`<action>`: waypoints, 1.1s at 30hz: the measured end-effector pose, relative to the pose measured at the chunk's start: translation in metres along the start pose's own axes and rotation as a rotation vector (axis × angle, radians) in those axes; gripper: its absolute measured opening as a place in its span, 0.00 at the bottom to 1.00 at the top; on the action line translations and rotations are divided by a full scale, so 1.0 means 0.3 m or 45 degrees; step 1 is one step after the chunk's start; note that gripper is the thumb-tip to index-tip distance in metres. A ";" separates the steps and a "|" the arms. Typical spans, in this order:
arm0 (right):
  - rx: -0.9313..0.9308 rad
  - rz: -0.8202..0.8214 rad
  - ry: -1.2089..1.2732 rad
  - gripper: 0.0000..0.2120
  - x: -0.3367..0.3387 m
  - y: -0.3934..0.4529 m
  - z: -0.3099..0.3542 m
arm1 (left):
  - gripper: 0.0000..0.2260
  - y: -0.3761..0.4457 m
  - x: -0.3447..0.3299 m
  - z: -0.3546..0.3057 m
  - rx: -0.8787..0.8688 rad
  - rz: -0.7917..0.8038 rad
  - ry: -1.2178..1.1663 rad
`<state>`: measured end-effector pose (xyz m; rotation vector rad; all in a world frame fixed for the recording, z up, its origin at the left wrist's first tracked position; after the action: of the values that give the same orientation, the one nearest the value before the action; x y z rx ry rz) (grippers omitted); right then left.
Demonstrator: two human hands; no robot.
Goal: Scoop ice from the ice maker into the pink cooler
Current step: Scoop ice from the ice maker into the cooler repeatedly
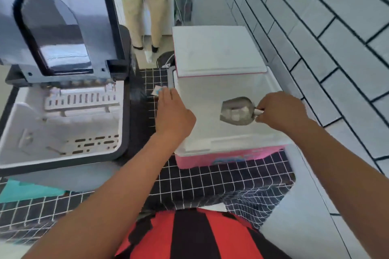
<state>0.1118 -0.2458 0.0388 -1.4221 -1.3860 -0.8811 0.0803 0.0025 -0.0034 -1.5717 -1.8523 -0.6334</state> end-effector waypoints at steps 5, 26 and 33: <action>0.038 0.032 -0.331 0.05 -0.033 0.029 0.019 | 0.33 -0.007 -0.039 0.018 -0.003 -0.049 -0.031; 0.747 0.710 0.071 0.18 -0.303 0.221 0.304 | 0.31 0.005 -0.045 0.031 -0.053 -0.121 0.045; 0.681 0.712 -0.135 0.14 -0.307 0.208 0.312 | 0.31 -0.004 -0.042 0.026 -0.056 -0.126 0.034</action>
<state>0.1535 -0.1823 -0.0852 -1.3329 -1.0945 -0.0633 0.0794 -0.0009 -0.0179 -1.4988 -1.9176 -0.7408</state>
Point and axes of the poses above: each hand's wrist, its own y-axis towards the middle knuckle, its own x-axis out of the back of the hand, z = x × y, the point moved 2 cm from there along y, towards the middle knuckle, and after that the axes turned 12 degrees about -y, right-handed, at the moved point
